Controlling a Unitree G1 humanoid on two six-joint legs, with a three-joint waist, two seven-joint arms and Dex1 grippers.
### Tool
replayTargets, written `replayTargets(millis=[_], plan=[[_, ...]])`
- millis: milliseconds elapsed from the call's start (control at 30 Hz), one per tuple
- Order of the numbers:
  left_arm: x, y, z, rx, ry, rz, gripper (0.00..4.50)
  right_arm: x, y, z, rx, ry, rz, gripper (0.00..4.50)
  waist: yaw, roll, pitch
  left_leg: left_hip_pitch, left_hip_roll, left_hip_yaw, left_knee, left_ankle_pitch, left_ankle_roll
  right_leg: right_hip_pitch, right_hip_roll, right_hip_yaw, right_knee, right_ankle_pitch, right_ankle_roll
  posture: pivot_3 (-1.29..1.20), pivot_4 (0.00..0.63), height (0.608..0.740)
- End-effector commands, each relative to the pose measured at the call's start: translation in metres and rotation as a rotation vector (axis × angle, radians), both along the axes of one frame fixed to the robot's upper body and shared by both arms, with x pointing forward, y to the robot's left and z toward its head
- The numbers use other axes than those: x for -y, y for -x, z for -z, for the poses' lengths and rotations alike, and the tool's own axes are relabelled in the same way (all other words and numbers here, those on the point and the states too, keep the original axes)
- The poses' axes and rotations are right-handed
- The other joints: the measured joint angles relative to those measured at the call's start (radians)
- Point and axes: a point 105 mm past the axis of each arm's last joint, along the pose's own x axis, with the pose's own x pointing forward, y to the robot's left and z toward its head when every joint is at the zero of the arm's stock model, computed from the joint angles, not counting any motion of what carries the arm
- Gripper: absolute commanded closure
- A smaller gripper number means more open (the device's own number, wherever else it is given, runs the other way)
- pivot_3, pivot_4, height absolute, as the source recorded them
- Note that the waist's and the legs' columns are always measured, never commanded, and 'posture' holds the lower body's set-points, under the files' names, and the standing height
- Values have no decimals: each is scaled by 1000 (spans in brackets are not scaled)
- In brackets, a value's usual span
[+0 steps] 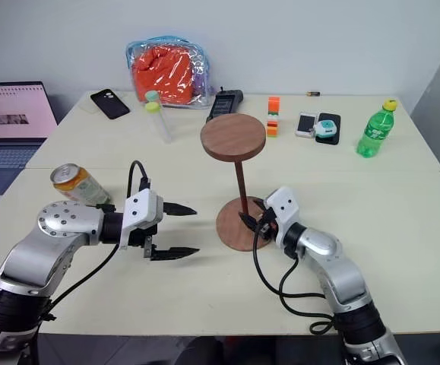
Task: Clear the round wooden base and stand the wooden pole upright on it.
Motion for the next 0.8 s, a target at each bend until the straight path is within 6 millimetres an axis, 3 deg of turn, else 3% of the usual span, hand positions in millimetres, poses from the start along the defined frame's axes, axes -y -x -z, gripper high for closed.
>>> replayTargets(millis=[33,200,433,533,700,800], plan=[[2,-2,-11,50,35,6,0,-5,12,-3,40,52,-64,975,1,0,0,0,0,-1,-1,0,0,0,0,-1,0,0,0,0,150,740],[4,-5,-26,61,107,-13,0,11,19,-6,80,132,-80,975,6,-1,1,0,-1,0,0,0,0,1,0,-1,0,0,0,0,150,740],[-13,-2,-47,101,73,-58,0,66,59,-50,135,249,-214,975,13,-3,5,-1,-3,-1,1,0,0,2,0,-1,-2,0,0,0,150,740],[-22,-2,-50,109,55,-83,0,85,66,-61,123,268,-200,975,11,-3,5,0,-1,-1,0,0,0,2,0,-1,-2,0,0,0,150,740],[-30,-3,-54,106,66,-119,0,120,77,-67,76,368,-138,975,14,-2,6,0,-1,-1,1,0,0,3,0,-2,-1,0,0,0,150,740],[-24,-5,-64,117,108,-108,0,127,75,-69,81,377,-110,975,14,-4,7,0,-2,0,1,0,0,4,1,-1,-3,0,0,0,150,740]])
